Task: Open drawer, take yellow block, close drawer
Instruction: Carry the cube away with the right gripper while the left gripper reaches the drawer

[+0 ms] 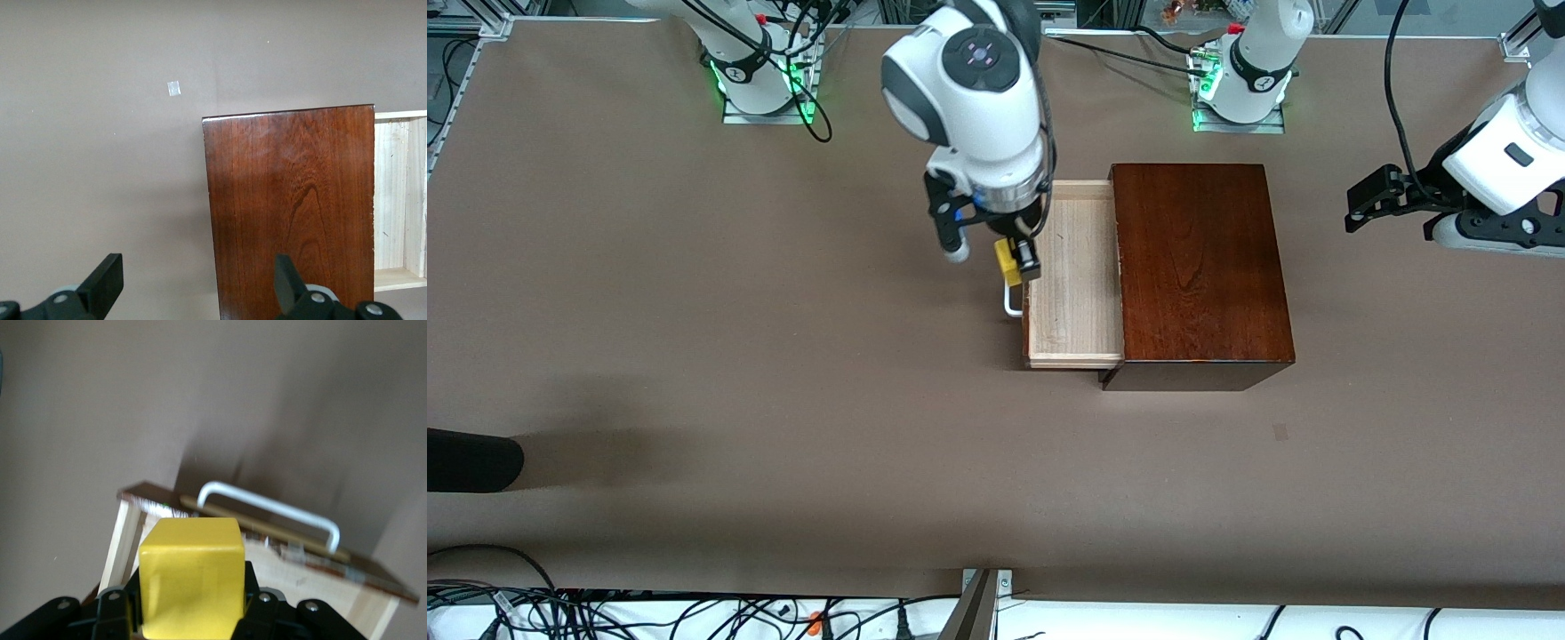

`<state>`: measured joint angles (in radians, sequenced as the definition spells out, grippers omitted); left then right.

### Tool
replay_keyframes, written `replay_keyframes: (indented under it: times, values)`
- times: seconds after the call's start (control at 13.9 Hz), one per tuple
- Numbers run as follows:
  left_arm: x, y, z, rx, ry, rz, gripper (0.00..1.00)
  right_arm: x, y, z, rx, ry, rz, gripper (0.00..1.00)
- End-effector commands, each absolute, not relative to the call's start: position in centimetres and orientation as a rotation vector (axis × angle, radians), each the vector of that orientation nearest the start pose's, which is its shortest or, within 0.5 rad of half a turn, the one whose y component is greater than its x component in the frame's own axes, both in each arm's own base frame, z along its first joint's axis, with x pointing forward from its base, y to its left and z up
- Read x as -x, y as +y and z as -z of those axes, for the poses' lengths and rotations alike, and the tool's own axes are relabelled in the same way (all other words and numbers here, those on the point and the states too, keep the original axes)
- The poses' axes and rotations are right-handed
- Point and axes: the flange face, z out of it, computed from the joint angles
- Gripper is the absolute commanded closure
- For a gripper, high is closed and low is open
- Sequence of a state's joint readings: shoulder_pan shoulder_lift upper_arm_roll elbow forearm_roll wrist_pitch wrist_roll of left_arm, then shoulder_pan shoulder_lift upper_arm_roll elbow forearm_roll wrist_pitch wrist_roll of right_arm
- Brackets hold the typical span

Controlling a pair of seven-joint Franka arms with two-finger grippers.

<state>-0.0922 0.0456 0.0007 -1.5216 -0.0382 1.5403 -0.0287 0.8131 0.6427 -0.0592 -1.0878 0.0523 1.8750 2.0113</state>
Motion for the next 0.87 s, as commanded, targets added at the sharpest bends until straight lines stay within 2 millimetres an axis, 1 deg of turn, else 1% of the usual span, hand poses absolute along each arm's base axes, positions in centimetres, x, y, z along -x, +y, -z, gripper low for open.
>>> replay_keyframes:
  times: [0.0, 0.07, 0.14, 0.29, 0.43, 0.58, 0.65, 0.79]
  values:
    - [-55.9, -5.7, -63.7, 3.167, 0.117, -0.039, 0.0, -56.1, 47.7, -47.2, 2.536, 1.661, -0.05, 0.69]
    - [-55.9, -5.8, -63.7, 3.167, 0.124, -0.037, 0.0, -56.8, 46.0, -47.4, 2.572, 1.605, -0.094, 0.69]
    - [-55.8, -5.9, -64.0, 3.17, 0.127, -0.03, 0.0, -57.7, 43.8, -47.0, 2.611, 1.563, -0.119, 0.69]
    - [-55.7, -6.9, -64.2, 3.221, 0.147, -0.031, 0.0, -58.7, 39.8, -46.3, 2.697, 1.454, -0.139, 0.69]
    - [-55.5, -7.9, -64.4, 3.261, 0.166, -0.032, 0.0, -59.3, 36.4, -45.4, 2.787, 1.317, -0.161, 0.69]
    - [-55.1, -10.7, -65.3, 3.263, 0.251, -0.005, 0.0, -60.0, 32.3, -44.1, 2.859, 1.197, -0.193, 0.69]
    - [-54.9, -11.7, -65.3, 3.262, 0.286, -0.007, 0.0, -60.4, 30.0, -43.0, 2.9, 1.129, -0.213, 0.69]
    - [-54.0, -16.2, -65.0, 3.244, 0.439, -0.022, 0.0, -61.0, 26.0, -41.2, 2.98, 0.959, -0.245, 0.69]
